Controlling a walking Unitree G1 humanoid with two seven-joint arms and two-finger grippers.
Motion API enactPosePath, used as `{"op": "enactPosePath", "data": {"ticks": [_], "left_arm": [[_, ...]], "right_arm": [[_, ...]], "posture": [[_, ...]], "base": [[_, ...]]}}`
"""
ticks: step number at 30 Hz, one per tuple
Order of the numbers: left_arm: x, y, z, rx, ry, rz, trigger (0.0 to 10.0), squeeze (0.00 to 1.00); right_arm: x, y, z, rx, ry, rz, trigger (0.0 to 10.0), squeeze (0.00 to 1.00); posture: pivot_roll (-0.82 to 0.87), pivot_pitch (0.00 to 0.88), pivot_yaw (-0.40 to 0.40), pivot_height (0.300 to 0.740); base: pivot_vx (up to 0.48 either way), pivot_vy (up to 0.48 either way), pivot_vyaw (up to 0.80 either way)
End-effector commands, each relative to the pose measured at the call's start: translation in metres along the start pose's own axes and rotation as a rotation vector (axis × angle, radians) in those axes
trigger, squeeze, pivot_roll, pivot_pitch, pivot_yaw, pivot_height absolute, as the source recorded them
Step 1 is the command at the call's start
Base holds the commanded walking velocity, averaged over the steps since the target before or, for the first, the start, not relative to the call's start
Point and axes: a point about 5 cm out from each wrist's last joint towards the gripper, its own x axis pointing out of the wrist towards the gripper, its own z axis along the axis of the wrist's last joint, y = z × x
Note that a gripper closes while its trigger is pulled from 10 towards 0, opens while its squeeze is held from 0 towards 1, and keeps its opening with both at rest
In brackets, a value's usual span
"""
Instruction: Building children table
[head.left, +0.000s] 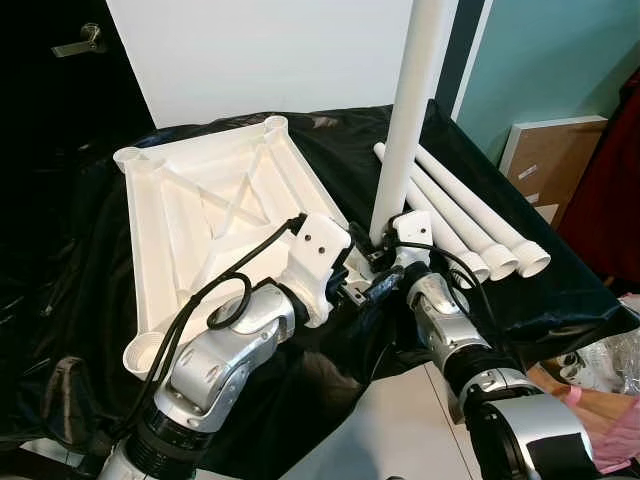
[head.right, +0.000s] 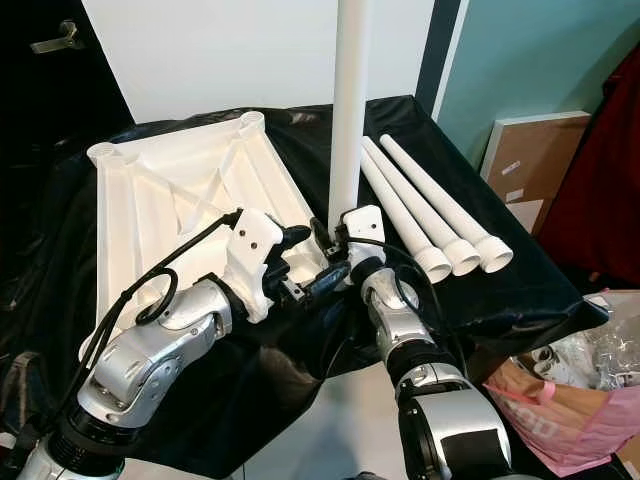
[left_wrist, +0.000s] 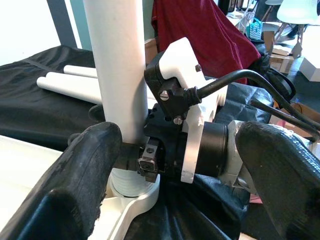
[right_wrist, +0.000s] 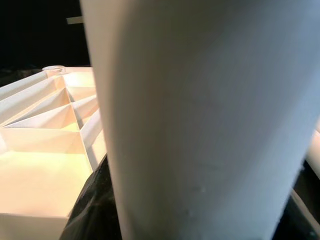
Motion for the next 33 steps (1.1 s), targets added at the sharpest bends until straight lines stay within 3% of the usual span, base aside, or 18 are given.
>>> {"op": "enactPosePath", "data": {"ticks": [1, 9, 11, 14, 17, 33], "left_arm": [[-0.002, -0.003, 0.002, -0.003, -0.005, -0.040, 10.0, 0.00], [-0.001, -0.002, 0.003, -0.003, -0.013, -0.035, 10.0, 0.00], [-0.001, -0.003, 0.003, -0.006, -0.016, -0.034, 10.0, 0.00], [-0.001, -0.003, 0.003, -0.006, -0.016, -0.035, 10.0, 0.00], [-0.001, -0.003, 0.004, -0.005, -0.017, -0.036, 10.0, 0.00], [0.000, -0.003, 0.003, -0.014, -0.023, -0.025, 10.0, 0.00]], "right_arm": [[-0.016, 0.004, -0.029, 0.019, 0.131, -0.024, 10.0, 0.00], [-0.017, 0.016, -0.027, 0.015, 0.083, -0.201, 10.0, 0.00], [-0.020, 0.020, -0.027, 0.037, 0.074, -0.309, 10.0, 0.00], [-0.020, 0.023, -0.027, 0.034, 0.069, -0.317, 10.0, 0.00], [-0.020, 0.036, -0.030, 0.097, 0.076, -0.321, 10.0, 0.00], [-0.020, 0.040, -0.021, 0.090, 0.032, -0.350, 10.0, 0.00]], "posture": [[0.03, 0.071, -0.002, 0.740], [0.03, 0.059, -0.012, 0.740], [0.03, 0.050, -0.013, 0.740], [0.03, 0.050, -0.013, 0.740], [0.03, 0.044, -0.014, 0.740], [0.04, 0.033, -0.026, 0.740]], "base": [[0.000, 0.000, 0.00], [0.000, 0.000, 0.00], [0.000, 0.000, 0.00], [0.000, 0.000, 0.00], [0.000, 0.000, 0.00], [0.000, 0.000, 0.00]]}}
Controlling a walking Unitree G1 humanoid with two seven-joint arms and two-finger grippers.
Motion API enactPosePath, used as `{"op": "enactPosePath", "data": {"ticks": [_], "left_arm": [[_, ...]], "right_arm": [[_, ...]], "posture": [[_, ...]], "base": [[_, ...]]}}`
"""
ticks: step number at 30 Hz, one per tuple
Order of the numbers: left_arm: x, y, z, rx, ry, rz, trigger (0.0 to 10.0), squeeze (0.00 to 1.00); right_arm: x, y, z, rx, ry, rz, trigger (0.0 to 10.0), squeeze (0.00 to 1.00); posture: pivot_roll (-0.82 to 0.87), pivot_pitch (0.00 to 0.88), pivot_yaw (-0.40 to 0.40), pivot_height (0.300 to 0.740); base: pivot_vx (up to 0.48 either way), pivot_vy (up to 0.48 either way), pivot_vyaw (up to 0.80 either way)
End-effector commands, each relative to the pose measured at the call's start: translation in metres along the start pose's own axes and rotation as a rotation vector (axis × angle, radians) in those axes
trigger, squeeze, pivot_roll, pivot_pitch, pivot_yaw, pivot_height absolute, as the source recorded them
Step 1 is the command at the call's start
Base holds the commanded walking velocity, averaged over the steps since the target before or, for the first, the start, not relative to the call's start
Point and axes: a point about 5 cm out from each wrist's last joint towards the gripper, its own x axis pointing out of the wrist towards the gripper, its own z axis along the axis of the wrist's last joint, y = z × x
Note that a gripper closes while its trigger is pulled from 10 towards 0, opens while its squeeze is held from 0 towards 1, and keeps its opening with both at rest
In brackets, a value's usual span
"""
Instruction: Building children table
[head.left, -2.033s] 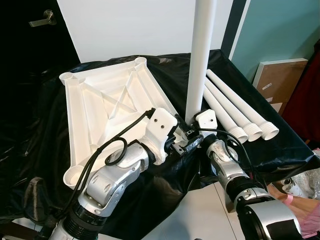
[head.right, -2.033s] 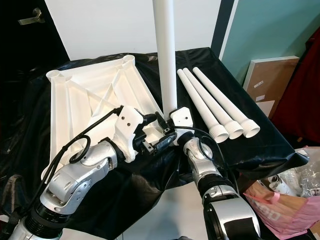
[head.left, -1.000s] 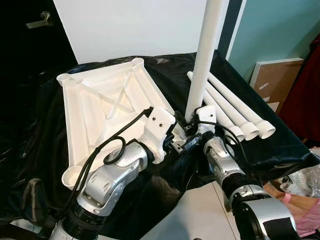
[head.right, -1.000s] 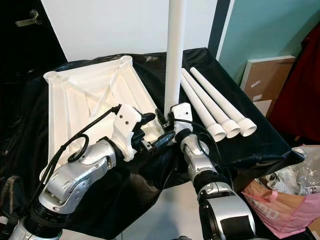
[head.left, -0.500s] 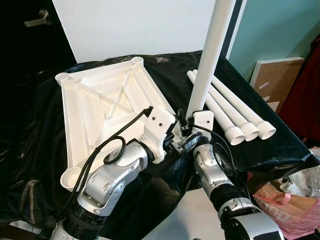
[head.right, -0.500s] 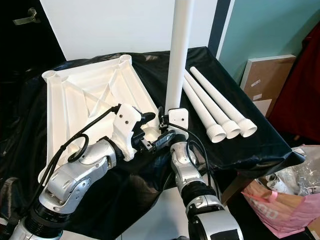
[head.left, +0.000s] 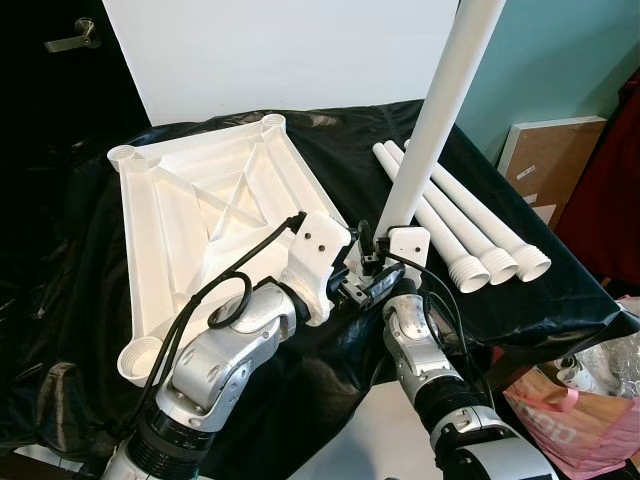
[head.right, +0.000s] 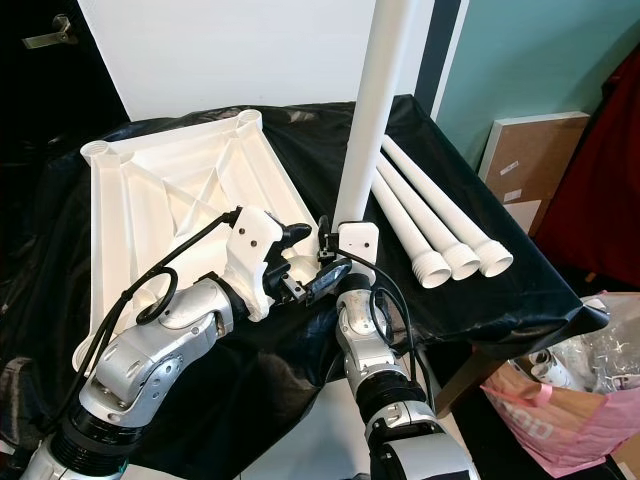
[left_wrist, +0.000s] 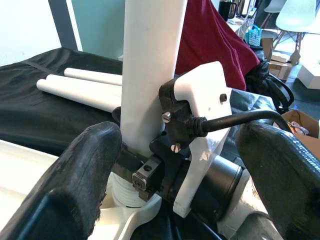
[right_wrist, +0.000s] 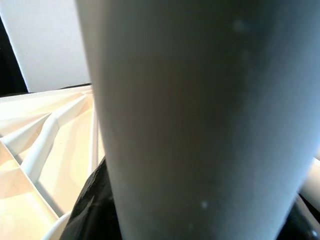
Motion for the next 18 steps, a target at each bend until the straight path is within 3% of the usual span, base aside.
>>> {"op": "enactPosePath", "data": {"ticks": [1, 4, 8, 18], "left_arm": [[-0.002, -0.001, 0.001, 0.001, -0.002, -0.026, 10.0, 0.00], [-0.002, 0.000, 0.001, 0.001, -0.004, -0.023, 10.0, 0.00], [-0.001, 0.000, 0.001, -0.001, -0.007, -0.021, 10.0, 0.00], [-0.002, 0.001, 0.001, -0.003, -0.007, -0.012, 10.0, 0.00]], "right_arm": [[-0.013, 0.001, -0.022, -0.011, 0.120, -0.008, 10.0, 0.00], [-0.015, 0.006, -0.020, -0.112, 0.080, 0.098, 10.0, 0.00], [-0.019, 0.006, -0.023, -0.159, 0.078, 0.161, 10.0, 0.00], [-0.022, -0.004, -0.031, -0.067, 0.136, 0.179, 10.0, 0.00]], "posture": [[0.03, 0.035, -0.027, 0.740], [0.03, 0.039, -0.030, 0.740], [0.03, 0.043, -0.032, 0.740], [0.03, 0.054, -0.035, 0.740]], "base": [[0.000, 0.000, 0.00], [0.000, 0.000, 0.00], [0.000, 0.000, 0.00], [0.000, 0.000, 0.00]]}}
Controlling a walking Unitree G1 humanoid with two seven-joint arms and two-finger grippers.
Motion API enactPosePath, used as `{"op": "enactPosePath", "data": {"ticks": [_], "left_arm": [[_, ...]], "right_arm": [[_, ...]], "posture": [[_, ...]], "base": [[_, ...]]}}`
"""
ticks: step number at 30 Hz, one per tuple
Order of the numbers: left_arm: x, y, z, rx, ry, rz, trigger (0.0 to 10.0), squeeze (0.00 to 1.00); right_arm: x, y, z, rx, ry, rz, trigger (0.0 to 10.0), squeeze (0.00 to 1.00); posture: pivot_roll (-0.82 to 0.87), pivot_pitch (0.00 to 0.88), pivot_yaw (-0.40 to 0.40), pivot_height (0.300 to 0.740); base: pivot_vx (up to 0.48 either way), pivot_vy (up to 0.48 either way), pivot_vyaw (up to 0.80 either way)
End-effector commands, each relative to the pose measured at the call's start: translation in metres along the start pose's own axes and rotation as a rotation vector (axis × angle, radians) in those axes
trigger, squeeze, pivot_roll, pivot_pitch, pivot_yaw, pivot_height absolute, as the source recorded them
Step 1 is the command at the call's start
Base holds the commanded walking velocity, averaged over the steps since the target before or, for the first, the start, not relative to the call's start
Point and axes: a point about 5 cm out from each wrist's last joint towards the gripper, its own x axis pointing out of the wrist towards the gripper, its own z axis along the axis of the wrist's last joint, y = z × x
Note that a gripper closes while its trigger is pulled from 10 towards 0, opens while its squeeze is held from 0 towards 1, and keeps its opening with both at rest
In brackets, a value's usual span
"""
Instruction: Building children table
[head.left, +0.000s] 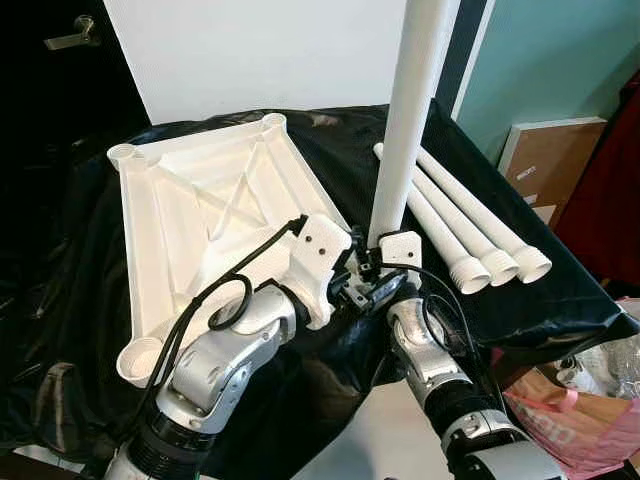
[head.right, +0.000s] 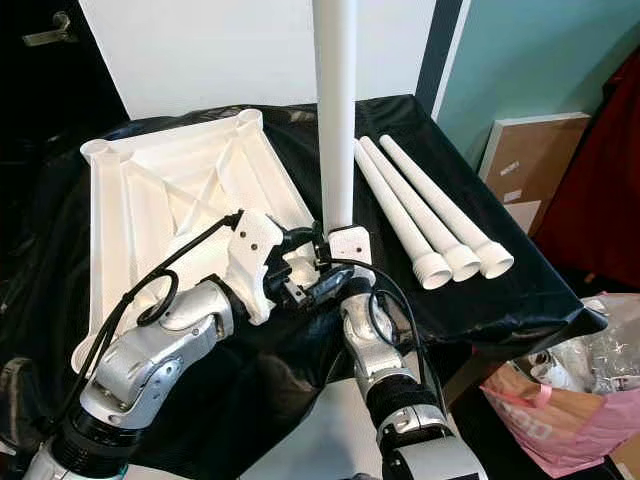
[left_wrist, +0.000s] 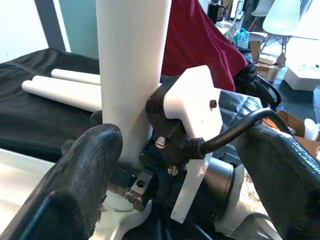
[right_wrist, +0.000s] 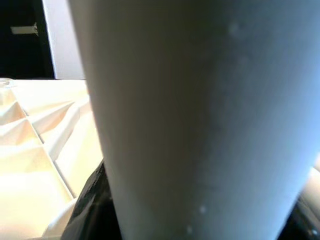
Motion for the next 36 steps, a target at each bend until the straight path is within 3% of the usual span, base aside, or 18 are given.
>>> {"op": "enactPosePath", "data": {"ticks": [1, 4, 12, 23, 29, 36], "left_arm": [[-0.002, 0.003, 0.003, 0.006, -0.007, 0.005, 10.0, 0.00], [-0.001, 0.004, 0.004, 0.006, -0.010, 0.009, 10.0, 0.00], [-0.001, 0.004, 0.005, 0.006, -0.011, 0.001, 10.0, 0.00], [-0.002, 0.004, 0.005, 0.006, -0.008, -0.004, 10.0, 0.00], [-0.003, 0.004, 0.005, 0.005, -0.004, -0.005, 10.0, 0.00], [-0.002, 0.004, 0.006, 0.006, -0.005, -0.011, 10.0, 0.00]], "right_arm": [[-0.017, 0.000, -0.029, 0.058, 0.161, 0.033, 10.0, 0.00], [-0.011, -0.012, -0.027, 0.100, 0.175, 0.090, 10.0, 0.00], [-0.007, -0.024, -0.025, 0.067, 0.178, 0.178, 10.0, 0.00], [-0.015, -0.023, -0.031, 0.075, 0.218, 0.324, 10.0, 0.00], [-0.014, -0.031, -0.032, 0.097, 0.231, 0.292, 10.0, 0.00], [-0.014, -0.029, -0.032, 0.083, 0.238, 0.289, 10.0, 0.00]], "posture": [[0.03, 0.055, -0.031, 0.740], [0.03, 0.057, -0.026, 0.740], [0.02, 0.059, -0.019, 0.740], [0.02, 0.062, -0.015, 0.740], [0.03, 0.061, -0.012, 0.740], [0.03, 0.055, -0.007, 0.740]], "base": [[0.000, 0.000, 0.00], [0.000, 0.000, 0.00], [0.000, 0.000, 0.00], [0.000, 0.000, 0.00], [0.000, 0.000, 0.00], [0.000, 0.000, 0.00]]}}
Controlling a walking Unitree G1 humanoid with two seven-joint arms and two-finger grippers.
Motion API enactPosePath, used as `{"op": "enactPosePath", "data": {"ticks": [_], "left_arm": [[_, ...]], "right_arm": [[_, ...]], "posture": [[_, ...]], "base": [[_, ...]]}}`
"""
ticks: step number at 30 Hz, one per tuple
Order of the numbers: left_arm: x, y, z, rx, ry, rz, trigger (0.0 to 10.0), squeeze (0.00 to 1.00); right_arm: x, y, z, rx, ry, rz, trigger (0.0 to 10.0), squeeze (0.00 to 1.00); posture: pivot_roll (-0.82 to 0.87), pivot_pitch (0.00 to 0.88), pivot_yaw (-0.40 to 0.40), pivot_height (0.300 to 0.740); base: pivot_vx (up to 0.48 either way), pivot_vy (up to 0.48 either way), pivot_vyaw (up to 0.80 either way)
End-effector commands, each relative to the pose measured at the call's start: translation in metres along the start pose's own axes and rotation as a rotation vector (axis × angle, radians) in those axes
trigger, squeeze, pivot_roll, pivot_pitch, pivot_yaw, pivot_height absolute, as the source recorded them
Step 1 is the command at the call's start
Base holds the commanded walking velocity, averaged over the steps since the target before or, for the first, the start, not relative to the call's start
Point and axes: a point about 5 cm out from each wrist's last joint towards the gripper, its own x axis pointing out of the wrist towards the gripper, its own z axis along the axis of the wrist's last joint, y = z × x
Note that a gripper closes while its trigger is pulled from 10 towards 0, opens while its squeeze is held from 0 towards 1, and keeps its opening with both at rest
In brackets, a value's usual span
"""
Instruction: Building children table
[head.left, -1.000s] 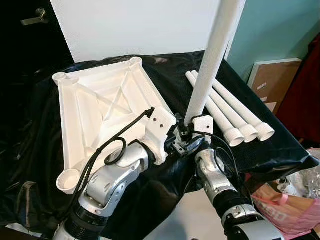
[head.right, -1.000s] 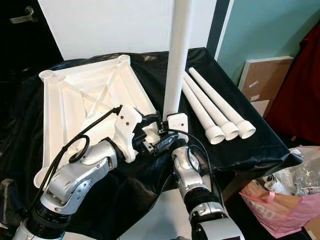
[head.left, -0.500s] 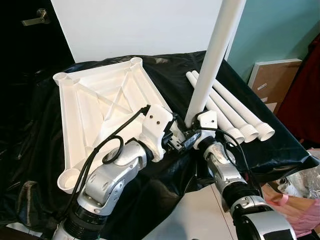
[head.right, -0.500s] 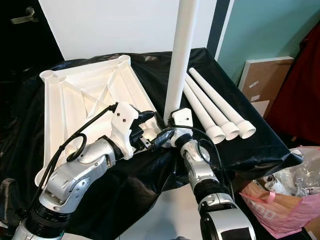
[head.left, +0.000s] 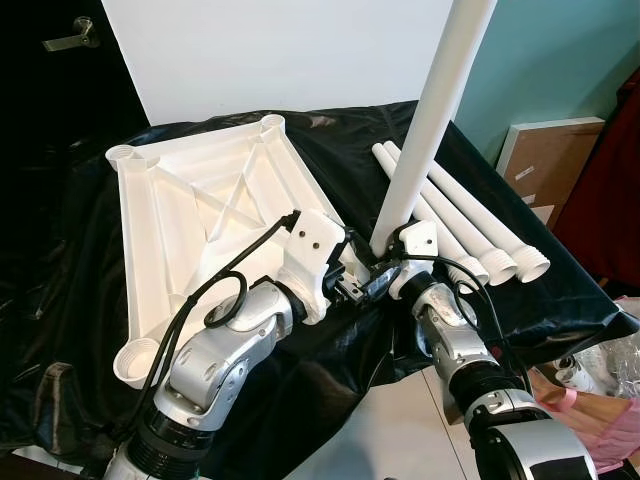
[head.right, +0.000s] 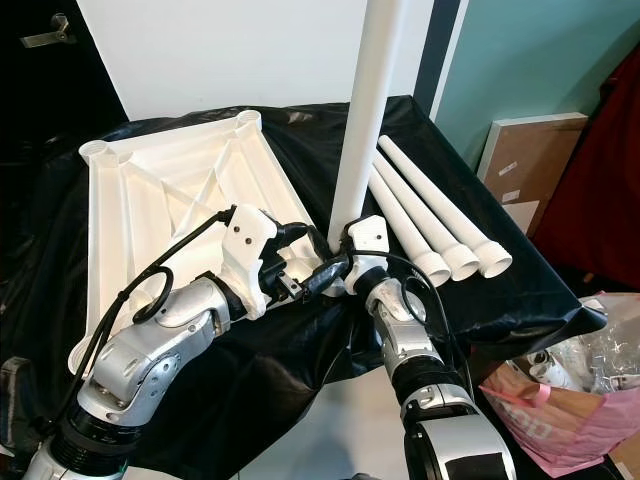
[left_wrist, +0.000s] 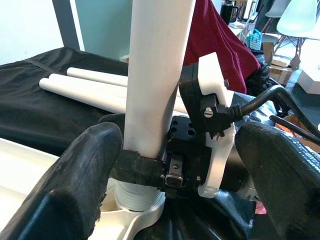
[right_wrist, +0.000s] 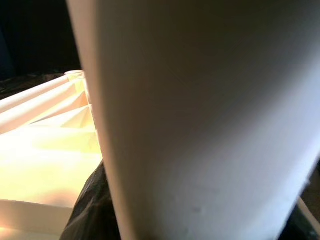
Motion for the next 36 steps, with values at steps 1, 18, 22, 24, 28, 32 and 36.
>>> {"op": "enactPosePath", "data": {"ticks": [1, 18, 22, 24, 28, 32, 36], "left_arm": [[0.000, -0.001, 0.004, 0.012, -0.004, -0.035, 10.0, 0.00], [0.001, -0.003, 0.005, 0.002, -0.012, -0.035, 10.0, 0.00], [0.001, -0.002, 0.005, -0.002, -0.014, -0.031, 10.0, 0.00], [0.001, -0.001, 0.005, -0.001, -0.014, -0.028, 10.0, 0.00], [0.000, -0.001, 0.005, -0.001, -0.014, -0.025, 10.0, 0.00], [0.000, 0.001, 0.005, 0.001, -0.014, -0.018, 10.0, 0.00], [-0.001, 0.003, 0.005, 0.007, -0.014, -0.009, 10.0, 0.00]], "right_arm": [[-0.018, 0.005, -0.033, 0.056, 0.172, -0.003, 10.0, 0.00], [-0.011, 0.025, -0.034, 0.108, 0.163, -0.432, 10.0, 0.00], [-0.008, 0.035, -0.031, 0.065, 0.153, -0.440, 10.0, 0.00], [-0.008, 0.037, -0.032, 0.070, 0.155, -0.439, 10.0, 0.00], [-0.008, 0.038, -0.029, 0.062, 0.135, -0.428, 10.0, 0.00], [-0.006, 0.037, -0.018, 0.038, 0.065, -0.425, 10.0, 0.00], [-0.003, 0.035, -0.005, 0.006, -0.004, -0.423, 10.0, 0.00]], "posture": [[0.03, 0.055, -0.007, 0.740], [0.03, 0.038, -0.019, 0.740], [0.03, 0.034, -0.025, 0.740], [0.03, 0.033, -0.025, 0.740], [0.03, 0.032, -0.025, 0.740], [0.04, 0.030, -0.027, 0.740], [0.03, 0.029, -0.027, 0.740]], "base": [[0.000, 0.000, 0.00], [0.000, 0.000, 0.00], [0.000, 0.000, 0.00], [0.000, 0.000, 0.00], [0.000, 0.000, 0.00], [0.000, 0.000, 0.00], [0.000, 0.000, 0.00]]}}
